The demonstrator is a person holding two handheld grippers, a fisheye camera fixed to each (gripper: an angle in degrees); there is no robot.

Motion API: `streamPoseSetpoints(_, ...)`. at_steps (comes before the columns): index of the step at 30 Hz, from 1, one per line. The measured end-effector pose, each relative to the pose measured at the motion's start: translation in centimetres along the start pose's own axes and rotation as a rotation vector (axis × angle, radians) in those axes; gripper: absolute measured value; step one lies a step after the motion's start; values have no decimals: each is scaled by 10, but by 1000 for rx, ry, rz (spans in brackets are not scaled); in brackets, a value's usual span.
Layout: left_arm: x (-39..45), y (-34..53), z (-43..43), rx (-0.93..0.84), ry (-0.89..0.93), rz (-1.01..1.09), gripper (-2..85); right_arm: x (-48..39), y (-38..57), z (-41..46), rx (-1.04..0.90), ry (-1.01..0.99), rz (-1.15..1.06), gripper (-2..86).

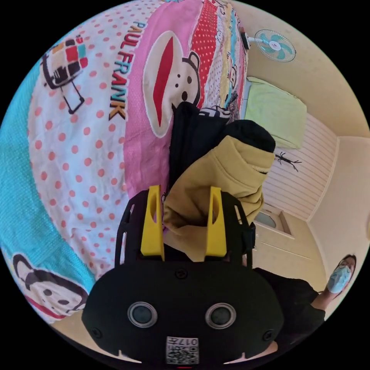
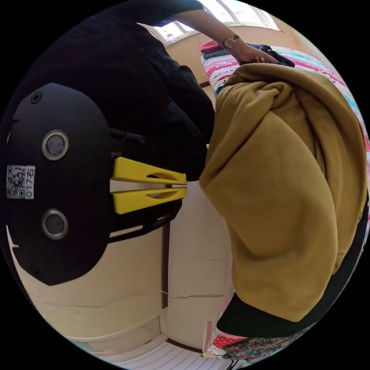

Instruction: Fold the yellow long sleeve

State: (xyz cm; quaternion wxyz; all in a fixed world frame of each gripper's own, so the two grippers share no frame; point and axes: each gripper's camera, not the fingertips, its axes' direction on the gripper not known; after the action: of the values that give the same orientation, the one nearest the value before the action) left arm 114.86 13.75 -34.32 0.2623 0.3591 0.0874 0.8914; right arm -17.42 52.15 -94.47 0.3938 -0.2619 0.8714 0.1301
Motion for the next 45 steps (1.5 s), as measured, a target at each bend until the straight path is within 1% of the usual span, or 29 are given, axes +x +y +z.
streamPoseSetpoints(1, -10, -1, 8, -2, 93, -6, 156, 2, 6, -8, 20, 15, -1, 38)
streamPoseSetpoints(3, -20, 2, 15, 24, 218, -7, 133, 6, 14, -31, 99, 19, -19, 52)
streamPoseSetpoints(4, -26, 6, 17, 51, 269, -14, 122, 8, 17, -51, 179, 9, -51, 61)
streamPoseSetpoints(5, -28, 8, 18, 62, 290, -15, 116, 9, 16, -73, 263, -6, -102, 67)
streamPoseSetpoints(6, -31, 13, 19, 74, 328, -14, 97, 10, 14, -84, 299, -9, -128, 70)
streamPoseSetpoints(8, -31, 21, 21, 71, 380, -11, 62, 9, -4, -122, 425, 31, -209, 80)
streamPoseSetpoints(11, -15, 39, 15, 84, 397, 42, 41, 3, -49, -150, 507, 113, -273, 94)
streamPoseSetpoints(13, 1, 57, 3, 119, 398, 77, 37, 4, -83, -147, 505, 133, -283, 97)
streamPoseSetpoints(15, 12, 71, -8, 148, 409, 102, 34, 10, -118, -124, 432, 141, -256, 97)
streamPoseSetpoints(16, 20, 80, -15, 163, 407, 118, 30, 16, -137, -98, 346, 140, -230, 95)
streamPoseSetpoints(17, 24, 85, -18, 169, 403, 125, 27, 20, -150, -61, 213, 151, -215, 91)
streamPoseSetpoints(18, 33, 93, -24, 182, 394, 141, 22, 21, -151, -44, 169, 149, -214, 88)
streamPoseSetpoints(20, 47, 104, -30, 190, 371, 155, 16, 21, -125, -24, 265, 116, -148, 64)
streamPoseSetpoints(21, 59, 109, -31, 188, 341, 168, 12, 20, -118, -21, 267, 82, -141, 58)
streamPoseSetpoints(22, 71, 114, -30, 179, 307, 182, 10, 16, -99, -16, 291, 63, -102, 48)
streamPoseSetpoints(24, 88, 118, -26, 158, 258, 198, 7, 4, -52, -15, 402, 96, -90, 41)
streamPoseSetpoints(26, 104, 121, -23, 150, 219, 209, 4, -7, 26, -19, 562, 95, -62, 36)
streamPoseSetpoints(27, 115, 123, -24, 155, 200, 218, 2, -9, 47, -21, 608, 88, -55, 35)
streamPoseSetpoints(29, 133, 126, -26, 158, 180, 247, 0, -15, 133, -26, 814, 71, -10, 32)
streamPoseSetpoints(30, 145, 129, -29, 158, 166, 275, -2, -16, 153, -26, 860, 72, 9, 32)
streamPoseSetpoints(31, 158, 133, -33, 167, 166, 300, -3, -17, 189, -25, 948, 66, 60, 31)
streamPoseSetpoints(32, 164, 136, -35, 172, 174, 312, -4, -18, 224, -25, 1050, 36, 88, 30)
streamPoseSetpoints(33, 176, 141, -38, 179, 204, 341, -4, -20, 242, -26, 1110, 17, 86, 30)
streamPoseSetpoints(35, 197, 149, -41, 180, 251, 396, -6, -32, 307, -37, 1351, -71, 19, 29)
streamPoseSetpoints(38, 238, 162, -46, 165, 250, 495, -7, -56, 368, -57, 1510, -91, -76, 28)
streamPoseSetpoints(39, 255, 168, -50, 171, 267, 539, -7, -63, 378, -60, 1530, -81, -92, 28)
streamPoseSetpoints(42, 296, 187, -66, 204, 322, 645, -4, -93, 446, -66, 1683, -108, -203, 28)
streamPoseSetpoints(44, 319, 200, -81, 238, 370, 724, 0, -113, 508, -64, 1856, -212, -321, 29)
streamPoseSetpoints(45, 334, 210, -90, 257, 383, 775, 7, -119, 522, -64, 1891, -244, -358, 29)
